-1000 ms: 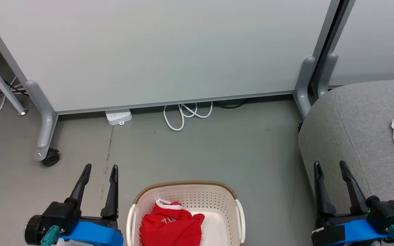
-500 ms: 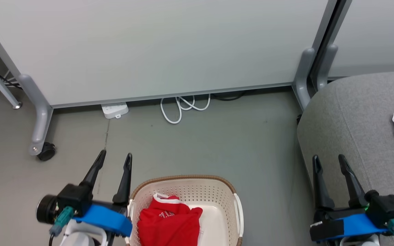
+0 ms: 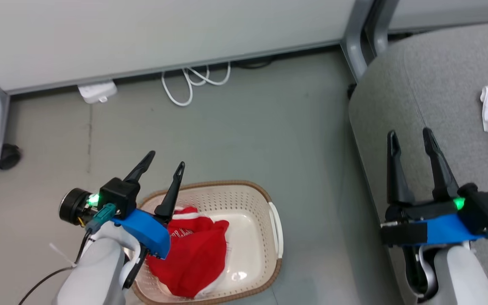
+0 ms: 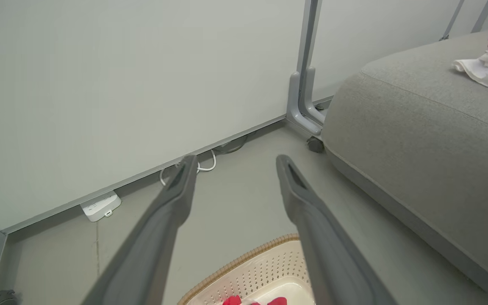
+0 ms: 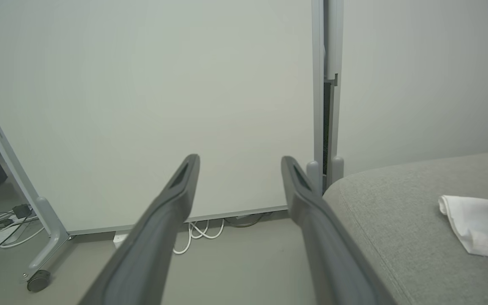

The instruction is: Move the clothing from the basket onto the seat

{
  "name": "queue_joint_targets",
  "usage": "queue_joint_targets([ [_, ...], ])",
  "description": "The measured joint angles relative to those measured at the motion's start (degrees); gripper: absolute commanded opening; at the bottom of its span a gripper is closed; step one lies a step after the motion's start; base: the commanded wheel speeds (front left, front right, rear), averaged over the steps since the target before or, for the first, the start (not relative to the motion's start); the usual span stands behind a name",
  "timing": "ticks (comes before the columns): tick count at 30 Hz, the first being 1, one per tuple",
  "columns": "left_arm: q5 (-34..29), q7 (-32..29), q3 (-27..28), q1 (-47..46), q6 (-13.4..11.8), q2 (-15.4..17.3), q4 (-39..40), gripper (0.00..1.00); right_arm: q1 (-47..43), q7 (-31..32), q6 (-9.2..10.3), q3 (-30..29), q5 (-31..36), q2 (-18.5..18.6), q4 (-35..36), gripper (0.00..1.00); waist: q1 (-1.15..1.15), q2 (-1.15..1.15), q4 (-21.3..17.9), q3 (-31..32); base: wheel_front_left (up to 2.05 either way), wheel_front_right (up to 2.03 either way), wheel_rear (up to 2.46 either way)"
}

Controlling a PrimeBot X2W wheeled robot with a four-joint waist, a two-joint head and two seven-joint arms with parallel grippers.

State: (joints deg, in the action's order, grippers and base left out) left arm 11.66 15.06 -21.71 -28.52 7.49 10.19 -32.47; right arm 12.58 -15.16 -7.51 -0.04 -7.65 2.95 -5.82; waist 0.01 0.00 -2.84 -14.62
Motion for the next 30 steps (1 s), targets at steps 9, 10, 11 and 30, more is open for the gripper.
queue_joint_targets([
  [9, 1.86, 0.00, -11.91, -8.31, 0.00, 2.91, -8.48, 1.00, 7.33, 0.01, 0.00, 0.97, 0.01, 0.00, 1.20, 1.00, 0.00, 0.00, -3.72, -9.00, 0.00, 0.00, 0.00],
  [10, 2.01, 0.00, -13.35, -9.23, 0.00, 3.18, -9.32, 1.00, 8.02, 0.01, 0.00, 1.05, 0.01, 0.01, 1.30, 1.00, 0.00, 0.00, -4.03, -10.07, 0.00, 0.00, 0.00],
  [11, 2.02, 0.00, -14.85, -10.12, 0.00, 3.47, -10.20, 1.00, 8.68, 0.00, 0.00, 1.14, 0.03, 0.01, 1.44, 1.00, 0.00, 0.00, -4.32, -11.10, 0.00, 0.00, 0.00],
  [30, 6.81, 0.00, -35.41, -24.98, 0.01, 8.09, -25.31, 1.00, 20.29, 0.00, 0.00, 4.39, -0.27, 0.00, 3.79, 1.00, 0.00, 0.00, -8.75, -30.44, 0.00, 0.00, 0.00],
])
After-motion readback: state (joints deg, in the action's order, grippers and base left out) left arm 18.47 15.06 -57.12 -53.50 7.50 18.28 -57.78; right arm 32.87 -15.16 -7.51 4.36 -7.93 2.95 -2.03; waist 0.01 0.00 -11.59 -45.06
